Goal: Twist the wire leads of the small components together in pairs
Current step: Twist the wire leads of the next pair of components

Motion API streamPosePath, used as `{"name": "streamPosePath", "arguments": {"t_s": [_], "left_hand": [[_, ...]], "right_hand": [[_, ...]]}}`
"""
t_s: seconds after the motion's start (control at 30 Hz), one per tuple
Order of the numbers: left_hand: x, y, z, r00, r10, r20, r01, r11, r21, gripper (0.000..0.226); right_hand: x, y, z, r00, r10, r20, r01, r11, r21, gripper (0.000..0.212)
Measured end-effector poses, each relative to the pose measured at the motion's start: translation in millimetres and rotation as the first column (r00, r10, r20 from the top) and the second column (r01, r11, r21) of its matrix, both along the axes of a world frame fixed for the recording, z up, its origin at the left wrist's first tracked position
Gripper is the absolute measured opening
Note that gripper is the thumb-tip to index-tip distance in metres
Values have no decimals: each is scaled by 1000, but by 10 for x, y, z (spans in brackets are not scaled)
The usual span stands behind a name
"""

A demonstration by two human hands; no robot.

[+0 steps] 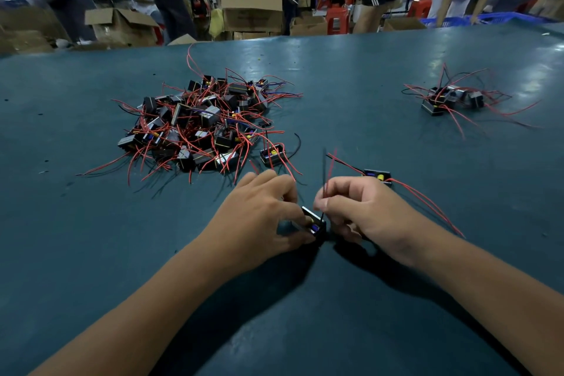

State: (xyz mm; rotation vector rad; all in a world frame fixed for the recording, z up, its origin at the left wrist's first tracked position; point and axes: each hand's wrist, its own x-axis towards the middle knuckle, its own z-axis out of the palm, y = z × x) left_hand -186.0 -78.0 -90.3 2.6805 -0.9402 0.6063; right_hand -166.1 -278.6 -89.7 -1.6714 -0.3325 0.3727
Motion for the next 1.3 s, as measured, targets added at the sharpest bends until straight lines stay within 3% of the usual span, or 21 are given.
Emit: {"name": "streamPosePath", "arguments": {"t_s": [0.2, 0.33, 0.6, 0.77, 0.9, 1.3], "left_hand": [[-52, -13, 69, 992, -44, 119, 22, 983, 182, 4], [-25, 66, 85, 987, -159, -3, 157, 969, 189, 11], [-47, 104, 127, 977, -84, -198, 129, 965, 228, 30], [-151, -9, 96, 988, -35, -153, 71, 968, 241, 26], [-184, -41, 81, 975, 16, -222, 28, 981, 192, 27], [-93, 82, 116, 967, 107, -232, -60, 978, 200, 25]], "right_hand": [[50, -100, 53, 996, 11, 92, 3, 989, -148, 22], [59, -101, 30, 983, 39, 180, 4, 972, -233, 19], [119, -165, 50, 972, 55, 228, 2, 970, -243, 8], [124, -189, 61, 980, 18, 198, 20, 982, -188, 7], [127, -232, 102, 991, 3, 136, 18, 987, -157, 9], [158, -333, 185, 988, -11, 154, 37, 985, -170, 6]]}}
